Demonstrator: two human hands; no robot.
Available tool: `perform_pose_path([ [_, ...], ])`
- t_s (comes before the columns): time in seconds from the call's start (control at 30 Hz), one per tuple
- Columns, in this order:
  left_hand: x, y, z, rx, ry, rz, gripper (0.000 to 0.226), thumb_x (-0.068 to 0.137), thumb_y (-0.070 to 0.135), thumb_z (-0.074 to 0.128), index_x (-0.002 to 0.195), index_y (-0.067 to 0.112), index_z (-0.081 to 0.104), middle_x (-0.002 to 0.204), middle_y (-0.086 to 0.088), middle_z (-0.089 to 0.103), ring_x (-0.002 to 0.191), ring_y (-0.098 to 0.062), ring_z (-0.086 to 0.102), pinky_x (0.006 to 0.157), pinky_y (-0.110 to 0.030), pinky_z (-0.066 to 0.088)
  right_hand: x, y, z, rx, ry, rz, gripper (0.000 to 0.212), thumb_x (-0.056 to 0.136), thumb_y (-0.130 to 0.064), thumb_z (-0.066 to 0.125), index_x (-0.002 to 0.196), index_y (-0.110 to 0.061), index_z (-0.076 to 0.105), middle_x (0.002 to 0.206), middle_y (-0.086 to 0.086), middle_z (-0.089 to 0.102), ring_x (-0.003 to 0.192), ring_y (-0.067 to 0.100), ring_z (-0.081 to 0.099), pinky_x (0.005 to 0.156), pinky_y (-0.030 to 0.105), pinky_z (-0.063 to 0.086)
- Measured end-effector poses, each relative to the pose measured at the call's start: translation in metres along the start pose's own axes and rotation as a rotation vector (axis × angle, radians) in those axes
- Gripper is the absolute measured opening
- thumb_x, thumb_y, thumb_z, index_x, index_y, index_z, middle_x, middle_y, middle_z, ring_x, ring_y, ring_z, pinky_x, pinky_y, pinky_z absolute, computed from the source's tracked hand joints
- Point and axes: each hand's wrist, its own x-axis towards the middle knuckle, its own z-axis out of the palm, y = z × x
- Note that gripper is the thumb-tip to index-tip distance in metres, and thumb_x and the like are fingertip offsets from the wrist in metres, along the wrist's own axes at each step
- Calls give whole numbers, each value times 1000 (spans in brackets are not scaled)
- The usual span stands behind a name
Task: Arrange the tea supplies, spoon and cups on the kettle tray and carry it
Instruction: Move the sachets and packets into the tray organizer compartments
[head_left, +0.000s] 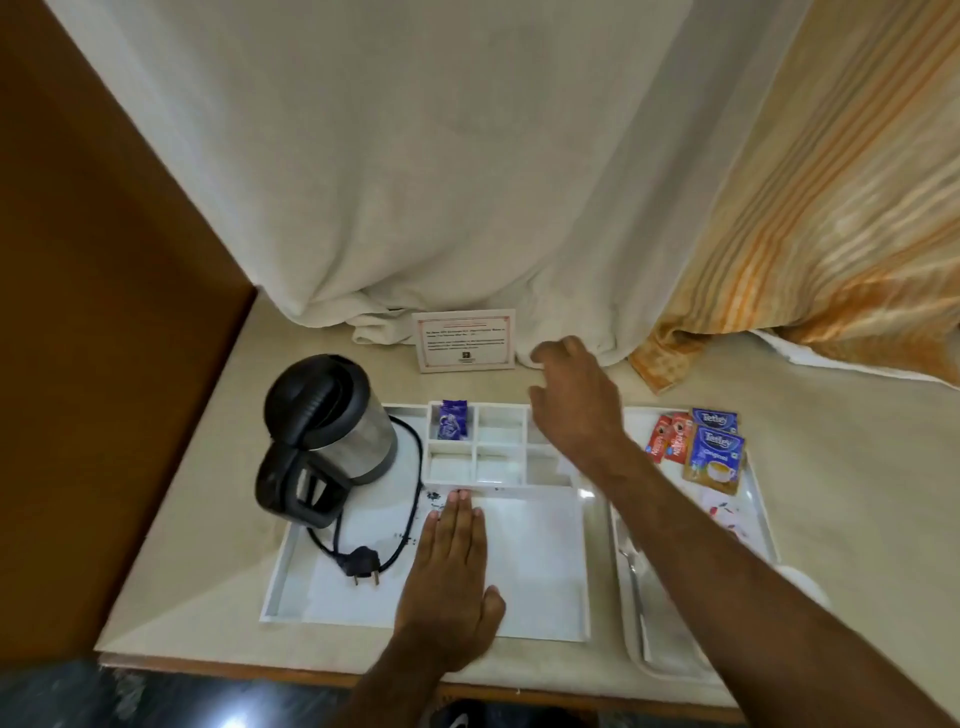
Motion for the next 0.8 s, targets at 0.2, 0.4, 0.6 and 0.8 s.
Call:
perform_pose_path([
  [0.2, 0, 2, -2, 18, -10, 13, 88, 85, 43, 36, 153, 3, -4, 162, -20, -11, 148, -31, -17, 118, -48, -1, -33, 131, -25, -99, -94, 531, 25, 83, -16, 62, 105, -3, 61, 116, 19, 62, 111, 36, 57, 90, 38, 45],
  [0.4, -2, 2, -4, -5, 14, 22, 87, 83, 40, 40, 153, 1, 5, 162, -21, -4, 150, -32, -8, 117, -46, 4, -33, 131, -2, 57, -38, 656, 33, 78, -19, 71, 103, -2, 58, 110, 19, 64, 106, 38, 59, 85, 38, 47],
  [0.6, -1, 3, -3, -3, 10, 11, 88, 83, 42, 39, 152, 5, 0, 162, -18, -8, 150, -31, -9, 117, -45, 3, -19, 134, 0, 178, -97, 785, 37, 73, -15, 75, 106, -1, 61, 112, 18, 66, 105, 37, 62, 81, 36, 50],
  [0.8, 0, 4, -6, 4, -23, -3, 88, 85, 44, 36, 152, 6, -6, 160, -16, -17, 148, -29, -18, 118, -47, -1, -9, 81, -13, 658, 70, 555, 14, 65, -25, 83, 61, -25, 70, 58, -10, 68, 58, 7, 65, 51, 23, 48],
])
